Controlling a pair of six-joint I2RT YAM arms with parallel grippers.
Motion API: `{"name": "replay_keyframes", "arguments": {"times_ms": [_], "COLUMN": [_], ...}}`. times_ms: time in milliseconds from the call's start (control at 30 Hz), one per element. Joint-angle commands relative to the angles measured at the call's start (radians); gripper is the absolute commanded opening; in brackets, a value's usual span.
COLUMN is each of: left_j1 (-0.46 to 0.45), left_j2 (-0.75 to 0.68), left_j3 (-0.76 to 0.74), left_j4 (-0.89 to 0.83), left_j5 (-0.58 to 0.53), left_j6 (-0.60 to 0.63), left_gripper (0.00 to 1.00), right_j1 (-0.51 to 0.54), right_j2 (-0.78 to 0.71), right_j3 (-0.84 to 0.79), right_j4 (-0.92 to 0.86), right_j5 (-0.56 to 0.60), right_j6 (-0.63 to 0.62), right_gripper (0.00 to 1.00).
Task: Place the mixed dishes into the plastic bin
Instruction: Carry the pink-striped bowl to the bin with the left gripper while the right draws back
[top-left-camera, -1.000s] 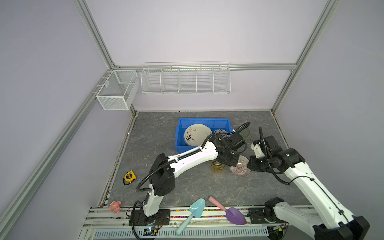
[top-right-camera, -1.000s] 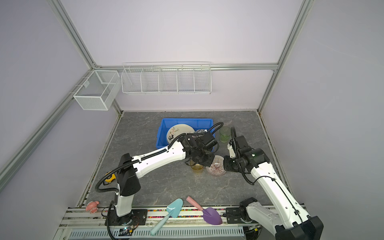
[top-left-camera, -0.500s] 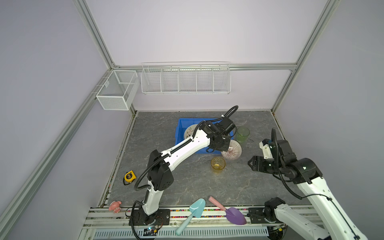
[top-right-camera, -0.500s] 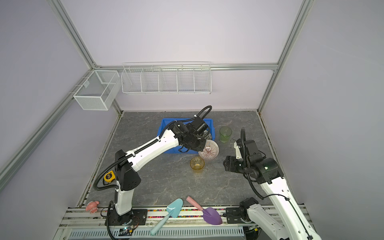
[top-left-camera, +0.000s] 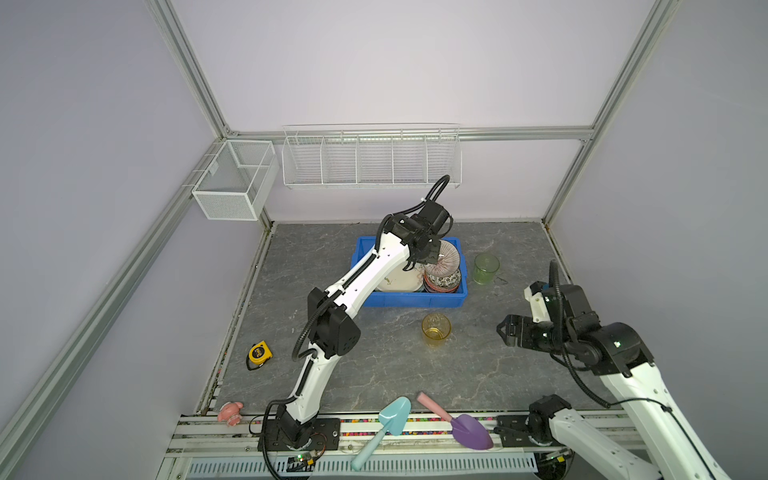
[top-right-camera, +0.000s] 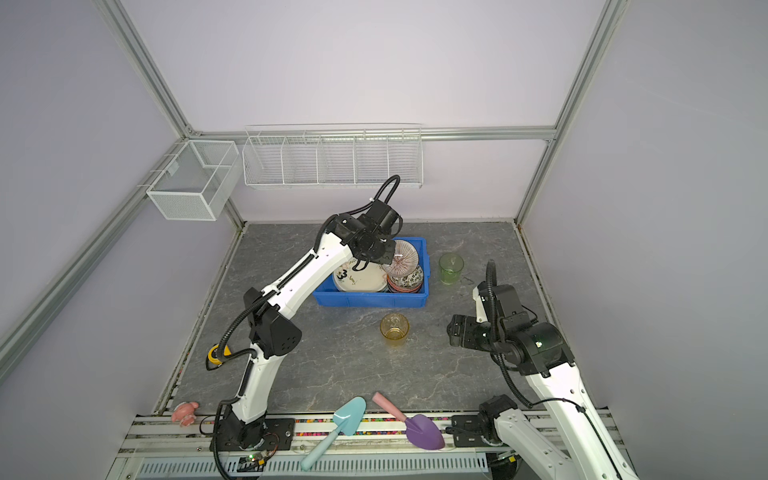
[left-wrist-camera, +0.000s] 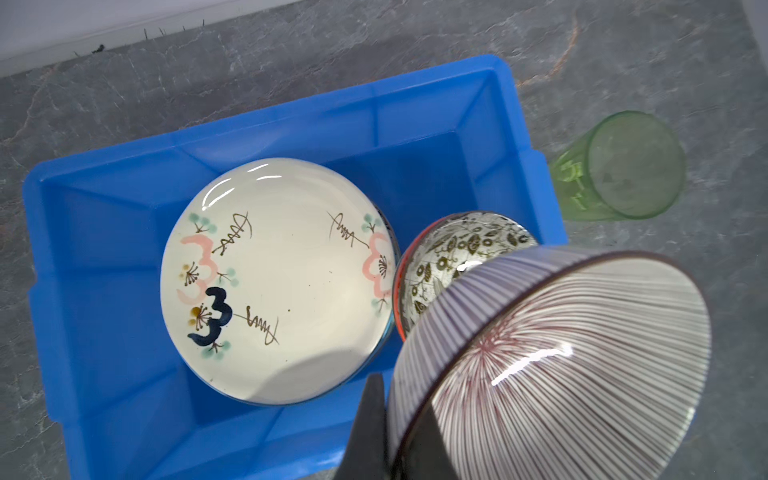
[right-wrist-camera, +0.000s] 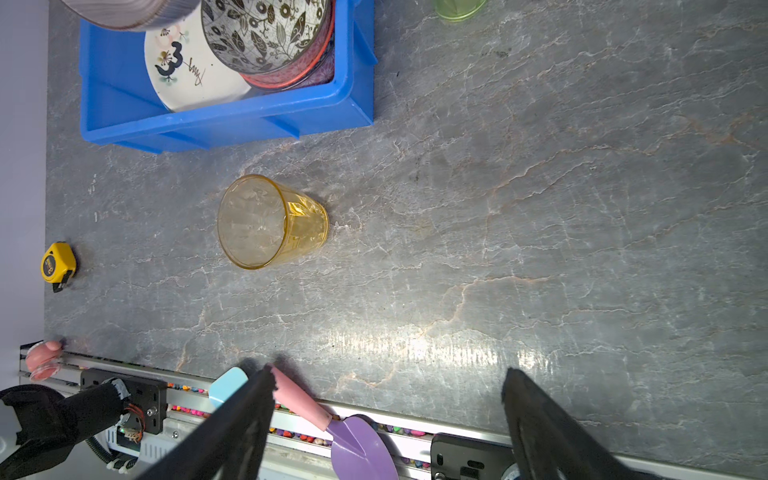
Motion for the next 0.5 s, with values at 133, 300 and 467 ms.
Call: {"name": "replay_keyframes", "arguments": {"times_ms": [133, 300, 467], "left_j1": [-0.004, -0.003, -0.001], "left_j2": [0.031, 0.053, 0.079], "left_j3": [0.037, 0.037, 0.039], "left_j4": [0.016, 0.033, 0.037], "left_j5": [0.059, 0.088, 0.11], "left_j6": [0.006, 0.002, 0.001], "left_gripper": [0.0, 0.0, 0.0], "right_j1": [0.0, -0.001, -0.001], "right_j2": [-0.008, -0.005, -0.003], "right_j3": [-0.022, -0.034, -0.044], "right_j4": [-0.017, -0.009, -0.006], "right_j5": [0.018, 0.014, 0.011], "right_j6": [0.008, 0.008, 0.006], "right_gripper": [0.88, 0.88, 0.88]}}
